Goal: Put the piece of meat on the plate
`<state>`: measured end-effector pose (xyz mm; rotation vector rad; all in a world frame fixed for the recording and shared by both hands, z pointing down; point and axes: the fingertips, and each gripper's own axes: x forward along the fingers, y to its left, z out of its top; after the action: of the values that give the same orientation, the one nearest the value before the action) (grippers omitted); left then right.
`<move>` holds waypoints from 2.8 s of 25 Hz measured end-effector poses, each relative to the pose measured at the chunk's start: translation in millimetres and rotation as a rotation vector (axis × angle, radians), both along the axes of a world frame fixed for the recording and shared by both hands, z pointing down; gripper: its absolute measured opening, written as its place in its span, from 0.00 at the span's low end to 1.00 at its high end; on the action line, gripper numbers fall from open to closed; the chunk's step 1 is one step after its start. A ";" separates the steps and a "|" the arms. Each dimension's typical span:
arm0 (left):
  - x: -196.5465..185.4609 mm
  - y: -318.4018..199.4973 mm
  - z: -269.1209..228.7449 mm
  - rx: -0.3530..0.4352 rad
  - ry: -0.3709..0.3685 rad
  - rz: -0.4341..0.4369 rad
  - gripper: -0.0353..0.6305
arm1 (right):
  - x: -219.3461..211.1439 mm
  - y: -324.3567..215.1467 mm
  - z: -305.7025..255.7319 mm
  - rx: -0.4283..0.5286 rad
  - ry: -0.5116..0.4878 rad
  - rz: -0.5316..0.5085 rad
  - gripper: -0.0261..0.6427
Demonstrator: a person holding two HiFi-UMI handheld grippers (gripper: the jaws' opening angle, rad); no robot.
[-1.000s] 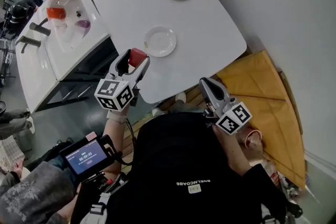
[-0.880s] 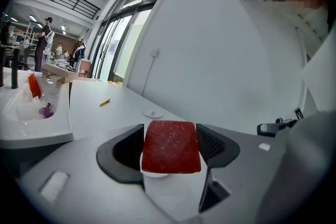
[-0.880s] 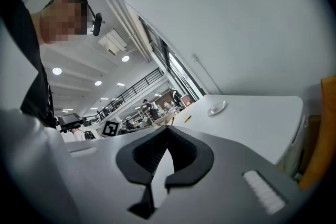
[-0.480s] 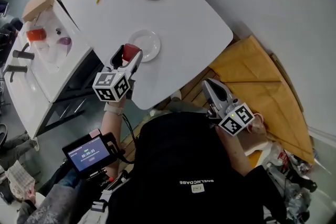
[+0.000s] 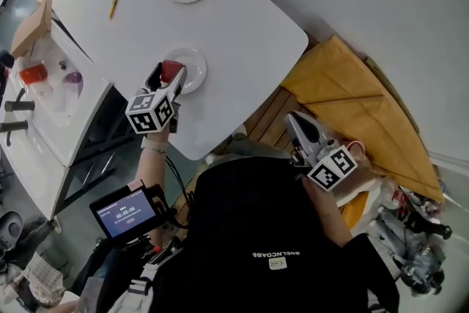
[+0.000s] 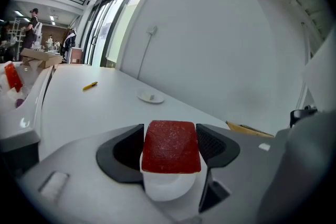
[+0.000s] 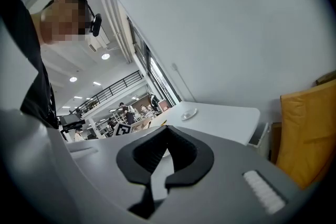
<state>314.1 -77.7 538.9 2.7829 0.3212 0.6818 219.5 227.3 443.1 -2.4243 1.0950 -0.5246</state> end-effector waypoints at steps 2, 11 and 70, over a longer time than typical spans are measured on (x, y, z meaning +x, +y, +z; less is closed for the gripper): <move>3.9 -1.3 5.5 0.006 -0.012 0.003 0.55 | -3.0 4.3 -2.1 -0.004 0.003 0.020 0.05; 45.0 1.0 50.7 0.032 -0.097 0.018 0.55 | 17.6 18.1 18.7 -0.017 -0.044 0.078 0.05; 45.6 15.2 72.9 0.352 -0.196 0.096 0.67 | 21.7 39.7 18.8 0.033 -0.048 0.073 0.05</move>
<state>359.6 -62.5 611.8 3.0052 0.3239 1.1227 241.2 267.0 461.9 -2.4005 0.9834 -0.5342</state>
